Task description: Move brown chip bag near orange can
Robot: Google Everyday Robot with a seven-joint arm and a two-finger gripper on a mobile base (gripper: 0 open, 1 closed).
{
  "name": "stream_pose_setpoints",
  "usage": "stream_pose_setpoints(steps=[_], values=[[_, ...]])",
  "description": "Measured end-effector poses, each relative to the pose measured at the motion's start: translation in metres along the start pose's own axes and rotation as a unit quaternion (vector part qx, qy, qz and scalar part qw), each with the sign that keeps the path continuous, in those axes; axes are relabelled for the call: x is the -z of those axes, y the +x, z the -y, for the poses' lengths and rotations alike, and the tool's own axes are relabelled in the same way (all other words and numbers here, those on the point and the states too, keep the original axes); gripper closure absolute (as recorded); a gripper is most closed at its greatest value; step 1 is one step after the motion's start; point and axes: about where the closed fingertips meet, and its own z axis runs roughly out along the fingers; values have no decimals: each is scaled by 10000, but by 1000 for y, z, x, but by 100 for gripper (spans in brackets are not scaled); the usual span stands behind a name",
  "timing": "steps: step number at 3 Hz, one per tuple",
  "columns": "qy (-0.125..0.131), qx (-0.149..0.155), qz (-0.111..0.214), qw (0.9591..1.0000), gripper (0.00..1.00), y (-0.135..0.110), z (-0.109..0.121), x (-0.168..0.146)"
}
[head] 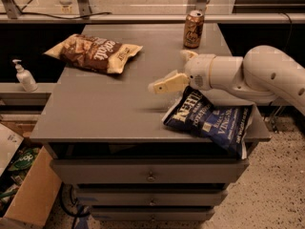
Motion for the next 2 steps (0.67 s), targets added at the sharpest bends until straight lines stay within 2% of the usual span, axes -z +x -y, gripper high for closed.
stream_pose_setpoints(steps=[1, 2], values=[[-67, 24, 278, 9996, 0, -17, 7, -34], [-285, 161, 263, 9991, 0, -35, 0, -70]])
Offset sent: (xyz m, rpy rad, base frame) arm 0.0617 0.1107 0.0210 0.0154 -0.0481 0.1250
